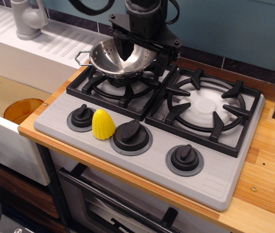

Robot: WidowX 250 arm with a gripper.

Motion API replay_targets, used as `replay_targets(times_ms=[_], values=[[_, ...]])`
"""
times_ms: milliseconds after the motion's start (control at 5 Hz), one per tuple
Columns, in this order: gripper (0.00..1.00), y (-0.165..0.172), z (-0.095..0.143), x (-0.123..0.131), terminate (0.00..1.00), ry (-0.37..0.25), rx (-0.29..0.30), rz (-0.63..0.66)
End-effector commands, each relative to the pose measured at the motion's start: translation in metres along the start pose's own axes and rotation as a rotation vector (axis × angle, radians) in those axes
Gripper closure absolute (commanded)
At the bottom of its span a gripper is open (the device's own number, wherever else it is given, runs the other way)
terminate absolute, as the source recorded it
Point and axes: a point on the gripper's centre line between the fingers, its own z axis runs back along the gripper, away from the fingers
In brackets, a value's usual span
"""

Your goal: End effector transition from pot or pan to object

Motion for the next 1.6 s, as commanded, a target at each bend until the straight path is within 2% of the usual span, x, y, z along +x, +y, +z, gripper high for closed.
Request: replay_targets(times_ms=[0, 400, 600, 1000, 1200, 1400], values=[[0.0, 0.0, 0.0, 0.0, 0.0, 0.0, 0.0, 0.0], [0.0, 0.012, 0.052, -0.01, 0.0, 0.062, 0.069, -0.005], [0.0, 0.012, 0.055, -0.015, 0.0, 0.053, 0.067, 0.001], [0.0, 0.036, 0.055, -0.053, 0.0, 0.039, 0.068, -0.036], [0.0, 0.033, 0.05, -0.058, 0.0, 0.036, 0.064, -0.008], [0.0, 0.031, 0.037, -0.057, 0.0, 0.015, 0.031, 0.004]])
